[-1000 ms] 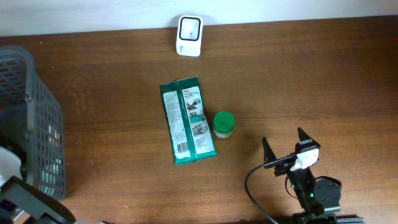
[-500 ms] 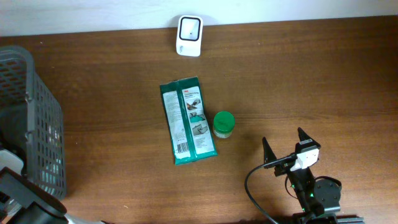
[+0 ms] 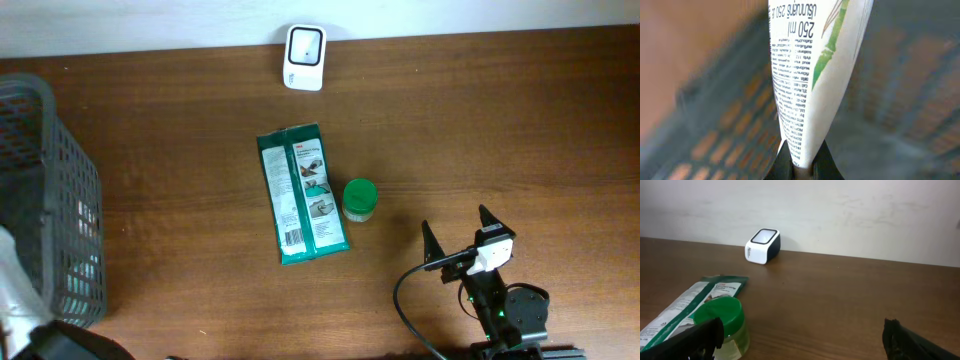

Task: Scan the item barcode
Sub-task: 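Reach the left gripper into the basket and grasp the cream tube, then place the cream tube left of the glove pack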

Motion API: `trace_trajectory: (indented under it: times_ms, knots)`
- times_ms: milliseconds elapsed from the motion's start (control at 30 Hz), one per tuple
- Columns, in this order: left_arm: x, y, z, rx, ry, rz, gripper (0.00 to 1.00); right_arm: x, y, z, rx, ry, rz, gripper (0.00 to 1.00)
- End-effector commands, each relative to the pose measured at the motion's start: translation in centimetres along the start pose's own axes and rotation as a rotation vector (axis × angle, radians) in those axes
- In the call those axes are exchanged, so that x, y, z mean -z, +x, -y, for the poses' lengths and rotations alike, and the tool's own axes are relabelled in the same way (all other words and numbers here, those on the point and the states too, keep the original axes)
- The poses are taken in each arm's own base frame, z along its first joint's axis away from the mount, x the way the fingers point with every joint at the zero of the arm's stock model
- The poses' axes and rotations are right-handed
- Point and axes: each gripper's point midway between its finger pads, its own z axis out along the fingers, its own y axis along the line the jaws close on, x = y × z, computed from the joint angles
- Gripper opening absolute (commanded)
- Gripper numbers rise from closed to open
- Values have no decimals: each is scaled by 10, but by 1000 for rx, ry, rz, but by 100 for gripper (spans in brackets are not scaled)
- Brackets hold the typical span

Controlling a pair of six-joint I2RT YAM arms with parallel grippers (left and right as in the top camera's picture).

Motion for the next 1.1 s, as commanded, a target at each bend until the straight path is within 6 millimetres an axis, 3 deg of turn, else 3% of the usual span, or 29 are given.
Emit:
trace_trajectory:
  times_ms: [0, 133, 167, 200, 300, 333, 400, 433, 500, 600, 733, 867, 1067]
  knots:
    - [79, -100, 42, -5, 114, 274, 0, 0, 3, 0, -2, -1, -5, 98]
    - [166, -148, 107, -34, 284, 464, 0, 0, 3, 0, -2, -1, -5, 98]
    - [197, -151, 136, -57, 370, 501, 0, 0, 3, 0, -2, -1, -5, 98]
    - [209, -144, 156, -78, 425, 486, 0, 0, 3, 0, -2, -1, -5, 98]
    - [233, -95, 227, -53, 623, 296, 0, 0, 3, 0, -2, -1, -5, 99]
    - [240, -70, 255, -59, 688, 201, 0, 0, 3, 0, -2, -1, -5, 98]
    - [246, -33, 290, -85, 741, 66, 0, 0, 3, 0, -2, -1, -5, 98]
    - [250, 0, 314, -124, 764, -48, 0, 0, 3, 0, -2, -1, -5, 98]
    - [253, 52, 339, -201, 759, -221, 0, 0, 3, 0, -2, -1, -5, 98]
    - [247, 126, 351, -244, 656, -493, 0, 0, 3, 0, -2, -1, -5, 98]
    - [228, 184, 349, -186, 464, -727, 0, 0, 3, 0, -2, -1, -5, 99]
    - [224, 209, 345, -209, 395, -819, 0, 0, 3, 0, -2, -1, -5, 98]
    - [226, 230, 351, -231, 401, -908, 0, 0, 3, 0, -2, -1, -5, 98]
